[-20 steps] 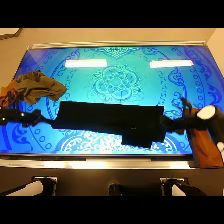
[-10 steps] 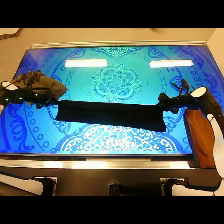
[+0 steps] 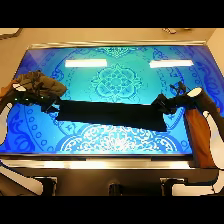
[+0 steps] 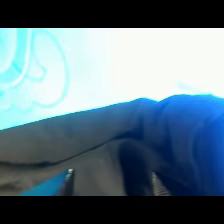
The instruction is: Fold the shirts.
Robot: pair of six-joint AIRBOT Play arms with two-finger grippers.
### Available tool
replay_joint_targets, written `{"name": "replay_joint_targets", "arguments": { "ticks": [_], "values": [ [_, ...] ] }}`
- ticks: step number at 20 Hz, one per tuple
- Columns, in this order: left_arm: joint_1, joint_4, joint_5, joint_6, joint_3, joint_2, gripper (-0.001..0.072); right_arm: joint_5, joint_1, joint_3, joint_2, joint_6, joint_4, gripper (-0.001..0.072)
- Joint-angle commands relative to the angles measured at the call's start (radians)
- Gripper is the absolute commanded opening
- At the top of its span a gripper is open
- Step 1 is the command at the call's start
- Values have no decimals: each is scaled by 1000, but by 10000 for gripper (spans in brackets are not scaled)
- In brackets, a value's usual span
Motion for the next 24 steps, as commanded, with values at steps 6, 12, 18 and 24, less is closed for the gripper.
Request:
{"name": "replay_joint_targets", "arguments": {
  "ticks": [6,12,18,24],
  "values": [
    [94,12,-76,-14,66,150,678,363,-254,42,-31,-81,-103,707],
    [46,12,-119,-15,66,243,668,352,-248,29,-173,-293,-11,709],
    [-10,12,-119,-57,66,257,668,376,-248,29,-279,-384,214,709],
    [-84,11,-119,-59,66,257,668,371,-175,29,-284,-360,217,664]
  ]
}}
